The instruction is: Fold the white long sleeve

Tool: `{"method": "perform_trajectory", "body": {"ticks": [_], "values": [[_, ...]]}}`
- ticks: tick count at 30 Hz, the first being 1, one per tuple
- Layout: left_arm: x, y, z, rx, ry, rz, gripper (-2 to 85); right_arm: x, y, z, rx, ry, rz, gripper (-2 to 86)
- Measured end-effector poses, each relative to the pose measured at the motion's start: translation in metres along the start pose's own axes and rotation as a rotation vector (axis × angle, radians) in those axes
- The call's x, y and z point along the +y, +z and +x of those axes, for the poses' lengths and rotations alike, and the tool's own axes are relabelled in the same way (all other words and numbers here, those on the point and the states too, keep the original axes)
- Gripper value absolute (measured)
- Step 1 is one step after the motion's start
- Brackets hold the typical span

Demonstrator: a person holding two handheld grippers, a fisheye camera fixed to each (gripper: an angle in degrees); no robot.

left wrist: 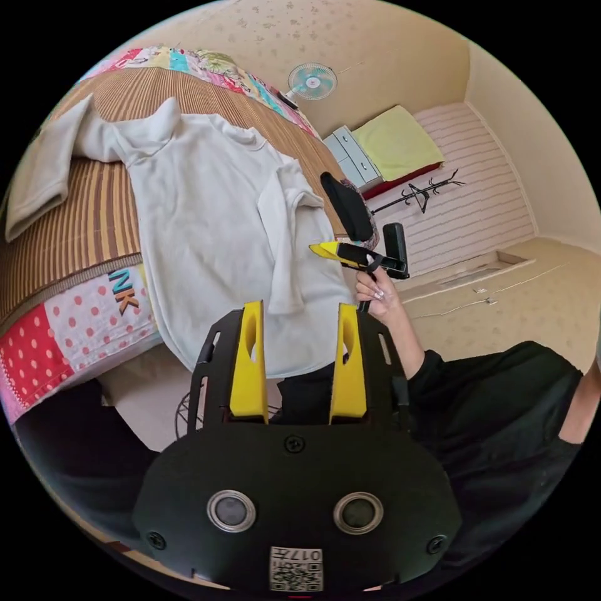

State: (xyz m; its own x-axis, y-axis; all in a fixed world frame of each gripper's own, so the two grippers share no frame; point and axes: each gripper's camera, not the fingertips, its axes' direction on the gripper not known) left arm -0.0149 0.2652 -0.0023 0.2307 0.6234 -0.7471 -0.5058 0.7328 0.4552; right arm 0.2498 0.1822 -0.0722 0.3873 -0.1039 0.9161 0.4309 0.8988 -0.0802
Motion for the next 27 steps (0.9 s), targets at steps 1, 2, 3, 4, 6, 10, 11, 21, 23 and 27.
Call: {"method": "perform_trajectory", "body": {"ticks": [1, 2, 3, 4, 6, 10, 11, 21, 23, 27], "values": [[-0.014, 0.02, -0.004, -0.039, -0.024, -0.037, 15.1, -0.002, -0.009, 0.003, -0.019, 0.012, 0.034, 12.2], [-0.026, 0.039, -0.011, -0.1, -0.056, -0.082, 14.4, -0.005, -0.023, 0.006, -0.041, 0.018, 0.076, 12.2], [-0.031, 0.047, -0.014, -0.125, -0.071, -0.105, 14.1, -0.007, -0.03, 0.008, -0.052, 0.021, 0.097, 12.2], [-0.038, 0.063, -0.022, -0.14, -0.092, -0.156, 11.5, -0.013, -0.047, 0.013, -0.062, 0.035, 0.132, 12.3], [-0.043, 0.07, -0.03, -0.068, -0.099, -0.173, 5.9, -0.024, -0.071, 0.03, -0.049, 0.12, 0.18, 12.4], [-0.049, 0.033, -0.014, 0.067, 0.01, -0.106, 1.4, -0.046, -0.114, 0.103, -0.139, 0.411, 0.281, 13.2], [-0.055, 0.018, -0.008, 0.09, 0.044, -0.091, 1.2, -0.053, -0.12, 0.12, -0.165, 0.454, 0.306, 13.4], [-0.174, -0.096, 0.017, 0.206, 0.308, -0.186, 1.5, -0.074, -0.16, 0.205, -0.52, 0.526, 0.62, 4.3], [-0.209, -0.102, 0.016, 0.08, 0.362, -0.226, 2.0, -0.06, -0.177, 0.21, -0.476, 0.424, 0.665, 3.5], [-0.25, -0.072, -0.04, -0.273, 0.161, -0.317, 3.3, -0.05, -0.167, 0.221, -0.258, 0.475, 0.435, 3.4]]}}
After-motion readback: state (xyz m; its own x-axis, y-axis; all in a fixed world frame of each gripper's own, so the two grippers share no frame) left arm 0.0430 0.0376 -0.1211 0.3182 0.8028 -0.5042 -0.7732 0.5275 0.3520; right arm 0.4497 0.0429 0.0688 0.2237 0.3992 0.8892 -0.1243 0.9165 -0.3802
